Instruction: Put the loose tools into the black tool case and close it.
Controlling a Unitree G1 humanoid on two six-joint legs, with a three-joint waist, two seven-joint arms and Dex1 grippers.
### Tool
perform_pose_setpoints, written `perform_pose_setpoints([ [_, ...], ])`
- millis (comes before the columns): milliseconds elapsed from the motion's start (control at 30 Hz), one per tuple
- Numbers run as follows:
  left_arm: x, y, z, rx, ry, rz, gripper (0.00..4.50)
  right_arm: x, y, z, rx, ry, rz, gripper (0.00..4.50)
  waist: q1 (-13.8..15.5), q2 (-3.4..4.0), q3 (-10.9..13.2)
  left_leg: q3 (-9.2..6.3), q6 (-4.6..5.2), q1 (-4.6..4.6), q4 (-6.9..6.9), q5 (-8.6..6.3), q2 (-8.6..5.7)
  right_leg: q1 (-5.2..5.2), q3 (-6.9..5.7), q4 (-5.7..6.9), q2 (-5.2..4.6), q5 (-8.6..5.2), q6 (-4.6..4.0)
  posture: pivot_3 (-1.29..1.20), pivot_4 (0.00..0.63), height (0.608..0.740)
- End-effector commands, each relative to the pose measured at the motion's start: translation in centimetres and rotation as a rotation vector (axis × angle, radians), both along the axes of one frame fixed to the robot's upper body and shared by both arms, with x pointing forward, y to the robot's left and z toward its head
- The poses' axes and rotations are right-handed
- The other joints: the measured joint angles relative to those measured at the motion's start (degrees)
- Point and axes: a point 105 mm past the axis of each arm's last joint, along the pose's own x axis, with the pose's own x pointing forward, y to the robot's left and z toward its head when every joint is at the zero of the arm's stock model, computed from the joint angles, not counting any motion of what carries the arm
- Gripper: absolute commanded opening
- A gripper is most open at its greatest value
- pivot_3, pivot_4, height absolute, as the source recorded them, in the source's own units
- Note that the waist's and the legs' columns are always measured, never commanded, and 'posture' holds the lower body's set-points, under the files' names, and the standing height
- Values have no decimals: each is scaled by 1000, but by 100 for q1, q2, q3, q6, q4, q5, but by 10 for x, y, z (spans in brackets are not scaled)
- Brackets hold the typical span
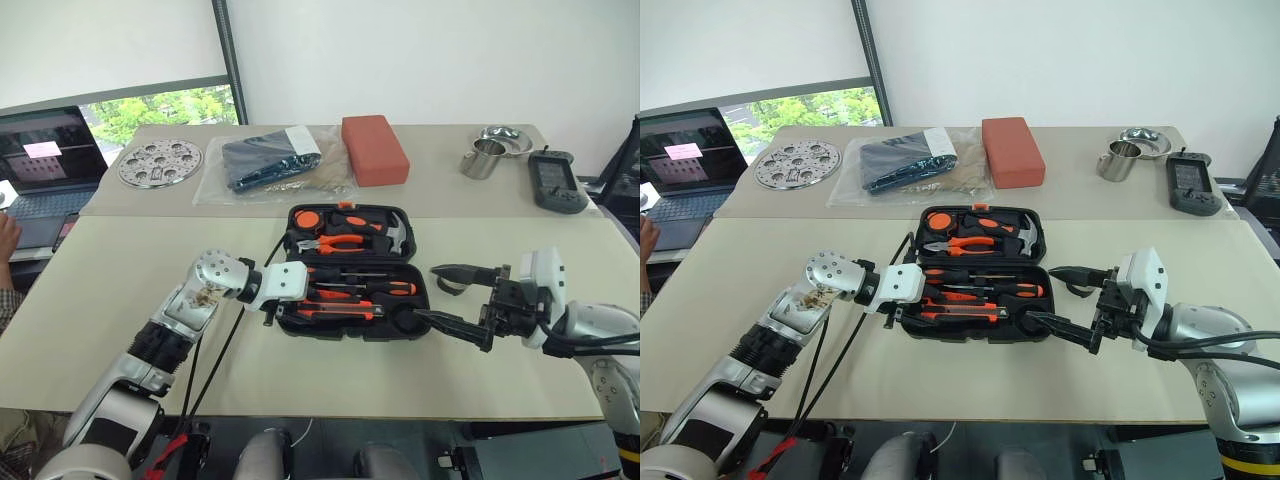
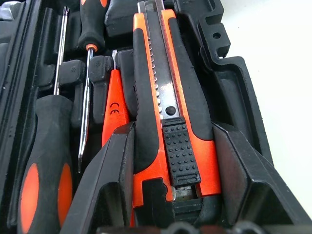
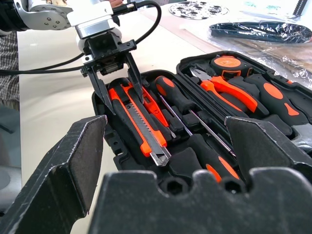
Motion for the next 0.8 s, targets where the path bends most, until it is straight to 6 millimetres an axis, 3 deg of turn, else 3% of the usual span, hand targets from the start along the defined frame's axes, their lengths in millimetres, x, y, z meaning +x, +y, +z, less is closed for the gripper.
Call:
perform_pose_setpoints([
  [33,-2,-3,7,-13,-1,-25,2586,-1,2,13,-1,-66,13,4500,0,0,0,0,0,0,1,0,0,0,0,0,0,0,0,0,150,740],
  [200,-3,-4,9,-17,4,-27,4302,0,2,13,-2,-66,12,4500,-1,3,-2,0,0,1,0,0,0,1,0,1,0,0,0,0,150,740],
  [233,-1,-4,10,-20,-12,-20,4455,0,2,13,-2,-66,12,4500,-3,3,-2,0,0,1,1,0,-1,1,0,0,1,0,0,0,150,740],
  [333,4,-8,18,-63,-37,-2,4455,0,2,13,-3,-65,12,4500,2,3,-2,0,0,0,1,0,-1,1,1,0,1,0,0,0,150,740],
  [533,6,-22,57,-277,-13,12,4455,1,2,12,-4,-65,11,4500,25,3,-2,-1,0,-3,4,0,0,0,-1,2,1,0,0,0,150,740],
  [667,0,-23,52,-283,16,-9,3472,2,3,12,-4,-65,10,4500,9,6,-3,0,-1,-1,4,0,-2,1,1,2,3,0,0,0,150,740],
  [800,-7,-30,42,-296,39,-60,1910,2,4,11,-1,-66,12,4500,17,6,-4,-1,-3,0,5,2,0,1,1,3,8,0,0,0,150,740],
])
